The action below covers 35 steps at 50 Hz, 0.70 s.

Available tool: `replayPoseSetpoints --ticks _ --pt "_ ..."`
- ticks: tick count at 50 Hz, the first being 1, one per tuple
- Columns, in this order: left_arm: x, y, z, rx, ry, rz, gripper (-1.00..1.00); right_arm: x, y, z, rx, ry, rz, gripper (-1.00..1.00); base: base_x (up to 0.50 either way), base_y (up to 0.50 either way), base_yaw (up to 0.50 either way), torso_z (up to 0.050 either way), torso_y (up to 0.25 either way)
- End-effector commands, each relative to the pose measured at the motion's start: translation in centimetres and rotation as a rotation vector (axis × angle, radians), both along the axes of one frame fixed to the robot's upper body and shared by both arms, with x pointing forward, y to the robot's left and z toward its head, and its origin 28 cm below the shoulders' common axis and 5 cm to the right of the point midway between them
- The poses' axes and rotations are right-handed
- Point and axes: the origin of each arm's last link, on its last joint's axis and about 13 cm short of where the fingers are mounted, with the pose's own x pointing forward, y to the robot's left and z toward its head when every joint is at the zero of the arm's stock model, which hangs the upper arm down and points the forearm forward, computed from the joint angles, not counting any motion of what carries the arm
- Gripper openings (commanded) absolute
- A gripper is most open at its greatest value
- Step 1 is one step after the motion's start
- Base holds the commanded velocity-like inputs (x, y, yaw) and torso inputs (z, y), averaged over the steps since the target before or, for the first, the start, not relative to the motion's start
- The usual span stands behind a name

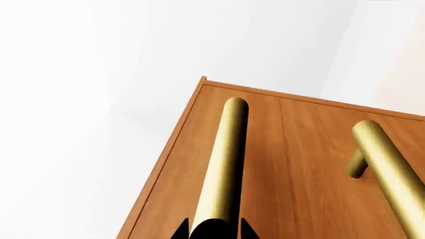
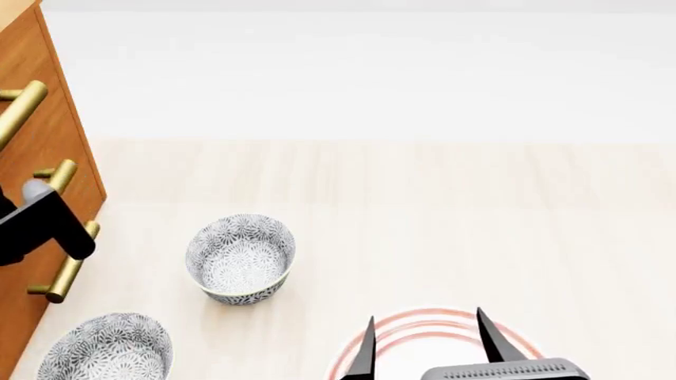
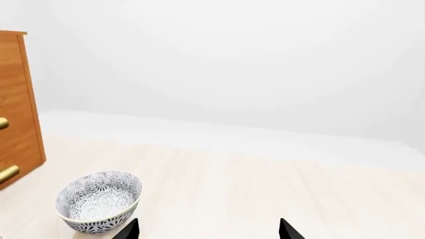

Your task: Open the top drawer of the cabinet.

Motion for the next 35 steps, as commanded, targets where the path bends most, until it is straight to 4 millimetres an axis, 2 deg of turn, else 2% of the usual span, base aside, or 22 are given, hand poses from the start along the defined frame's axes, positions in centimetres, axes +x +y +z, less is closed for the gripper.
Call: replayPoseSetpoints --ticks 1,9,14,20,26,35 --pt "-0.9 0.2 -0.6 -0.05 0.057 0.019 -1.0 0.0 -0.1 0.0 0.005 -0.003 -0.001 1.0 0.0 0.0 0.0 0.0 0.0" --pt "-0.6 -1.7 0.7 -0.052 0.018 -0.033 -1.0 -0.1 -0.3 -0.1 0.008 -0.002 -0.004 1.0 0.0 0.0 0.0 0.0 0.0" --pt "-0.8 -3.9 1.9 -0.112 -0.022 -0.078 -1.0 -0.2 -0.5 -0.1 0.011 -0.005 -0.009 1.0 0.0 0.0 0.0 0.0 0.0" --pt "-0.9 -5.6 2.9 -0.119 -0.037 -0.125 -1.0 -0.4 -0.5 -0.1 0.015 -0.006 -0.011 1.0 0.0 0.0 0.0 0.0 0.004" --pt "-1.3 -7.0 2.8 -0.105 -0.038 -0.177 -1.0 -0.5 -0.7 0.0 0.014 -0.008 -0.016 1.0 0.0 0.0 0.0 0.0 0.005" --pt "-1.7 -7.6 2.3 -0.09 -0.032 -0.206 -1.0 -0.5 -0.4 0.0 0.014 -0.008 -0.01 1.0 0.0 0.0 0.0 0.0 0.006"
